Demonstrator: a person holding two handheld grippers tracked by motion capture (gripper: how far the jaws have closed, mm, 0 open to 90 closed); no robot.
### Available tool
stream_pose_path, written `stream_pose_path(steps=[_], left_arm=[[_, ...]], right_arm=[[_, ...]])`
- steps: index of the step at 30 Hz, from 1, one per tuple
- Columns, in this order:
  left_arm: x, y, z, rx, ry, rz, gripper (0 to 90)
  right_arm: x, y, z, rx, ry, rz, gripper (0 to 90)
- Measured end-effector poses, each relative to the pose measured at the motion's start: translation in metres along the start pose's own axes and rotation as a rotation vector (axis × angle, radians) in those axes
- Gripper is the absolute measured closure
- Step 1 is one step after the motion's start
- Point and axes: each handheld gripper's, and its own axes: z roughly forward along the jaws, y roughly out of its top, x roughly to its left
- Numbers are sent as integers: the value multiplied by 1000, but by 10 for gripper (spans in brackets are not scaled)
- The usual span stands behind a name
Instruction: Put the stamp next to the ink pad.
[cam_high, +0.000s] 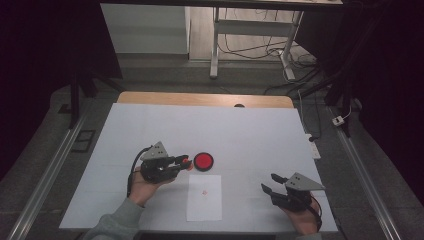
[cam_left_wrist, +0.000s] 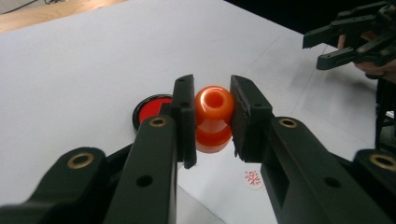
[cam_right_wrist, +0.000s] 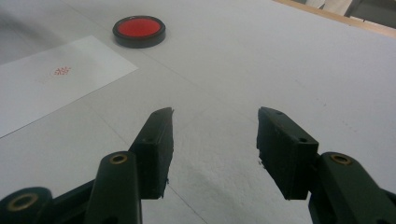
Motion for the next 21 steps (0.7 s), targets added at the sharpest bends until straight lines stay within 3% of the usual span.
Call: stream_pose_path(steps=[11,21], left_arm=[[13,-1,9,32,43,-13,724],[31,-4,36,129,105,-30,723]], right_arm=[[-2,-1,1,0,2,10,453],[-1,-1,2,4,2,11,453]])
